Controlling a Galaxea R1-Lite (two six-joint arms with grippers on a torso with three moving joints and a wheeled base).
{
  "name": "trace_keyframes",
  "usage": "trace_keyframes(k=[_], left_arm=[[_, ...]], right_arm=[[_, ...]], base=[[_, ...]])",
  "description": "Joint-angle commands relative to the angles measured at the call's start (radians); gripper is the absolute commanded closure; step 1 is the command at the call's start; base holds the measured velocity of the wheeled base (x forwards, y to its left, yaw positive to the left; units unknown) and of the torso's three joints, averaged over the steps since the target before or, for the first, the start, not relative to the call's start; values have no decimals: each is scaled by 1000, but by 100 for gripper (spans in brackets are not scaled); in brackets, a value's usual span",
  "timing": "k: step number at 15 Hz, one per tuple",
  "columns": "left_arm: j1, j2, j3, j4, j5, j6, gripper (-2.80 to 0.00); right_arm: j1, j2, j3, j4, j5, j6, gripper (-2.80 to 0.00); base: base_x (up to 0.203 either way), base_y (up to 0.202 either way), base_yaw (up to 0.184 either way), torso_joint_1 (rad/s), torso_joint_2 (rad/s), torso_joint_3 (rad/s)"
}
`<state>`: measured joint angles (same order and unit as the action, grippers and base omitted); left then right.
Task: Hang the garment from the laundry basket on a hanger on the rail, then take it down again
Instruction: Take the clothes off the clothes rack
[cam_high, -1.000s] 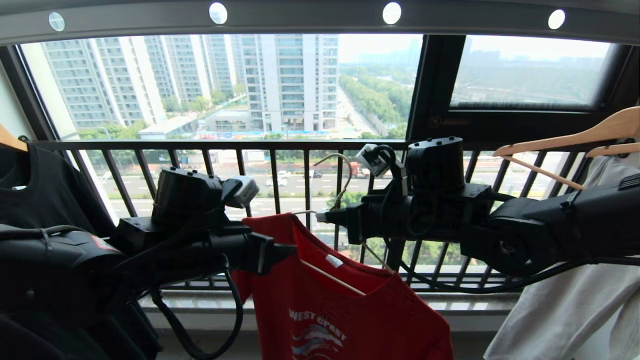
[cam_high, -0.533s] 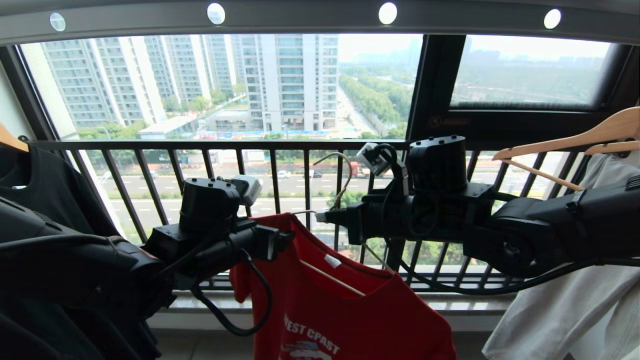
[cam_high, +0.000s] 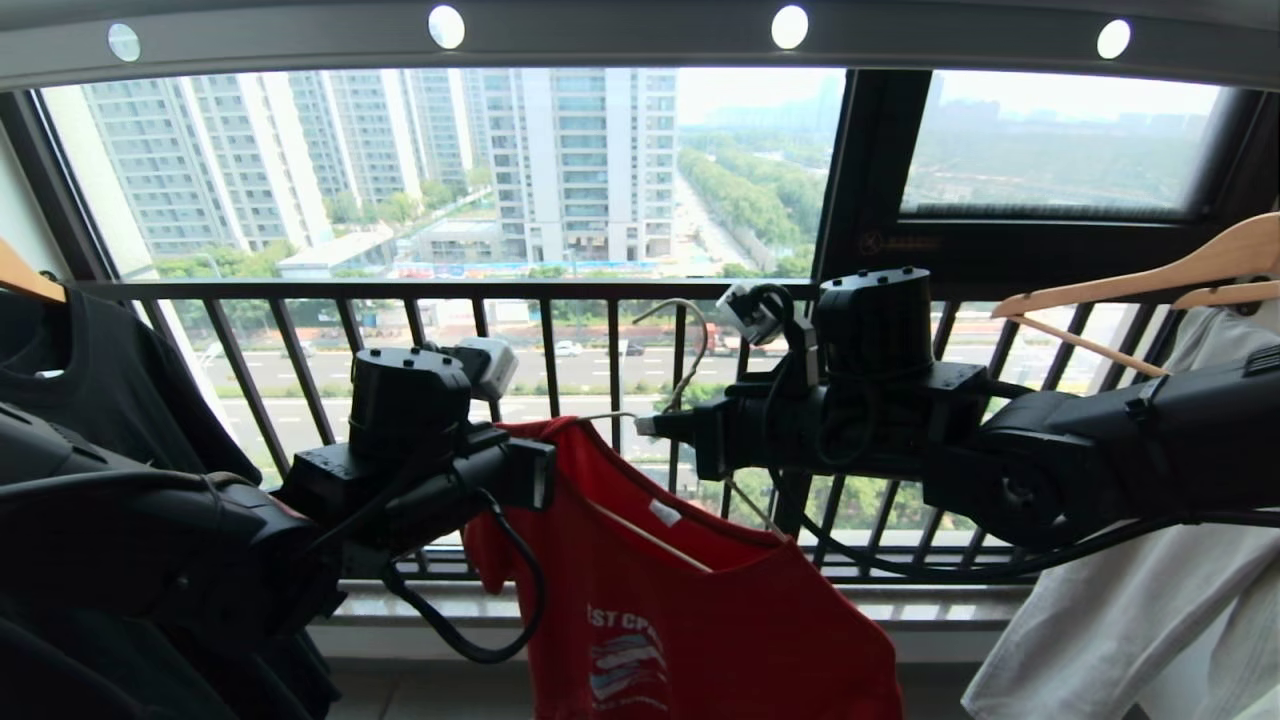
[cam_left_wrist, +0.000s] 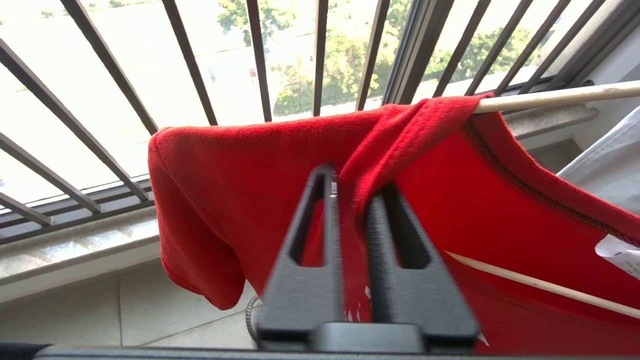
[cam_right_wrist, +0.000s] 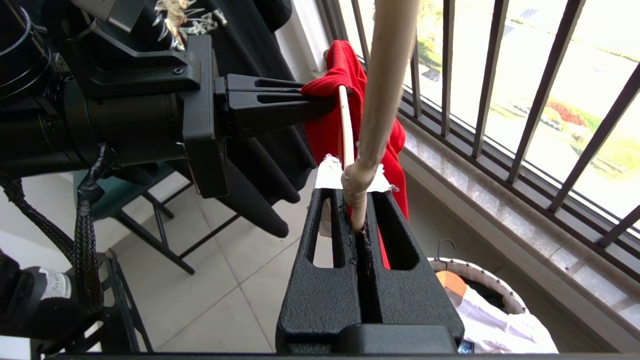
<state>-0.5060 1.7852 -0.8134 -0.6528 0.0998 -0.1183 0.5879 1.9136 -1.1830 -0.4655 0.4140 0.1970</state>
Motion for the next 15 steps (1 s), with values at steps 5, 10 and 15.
trace_keyframes(k=[5,10,15], left_arm=[[151,-7,-31,-4,-114,-9,0],[265,78,-125,13,-152,-44,0],[308,173,-218,72,-172,-205,0]], right_arm=[[-14,25,-15,-2,-18,1,0],[-31,24,-15,-2,-18,-1,0],[-34,24,-14,-2,-18,-1,0]], base=[[0,0,0,0,0,0],[0,0,0,0,0,0],[0,0,0,0,0,0]])
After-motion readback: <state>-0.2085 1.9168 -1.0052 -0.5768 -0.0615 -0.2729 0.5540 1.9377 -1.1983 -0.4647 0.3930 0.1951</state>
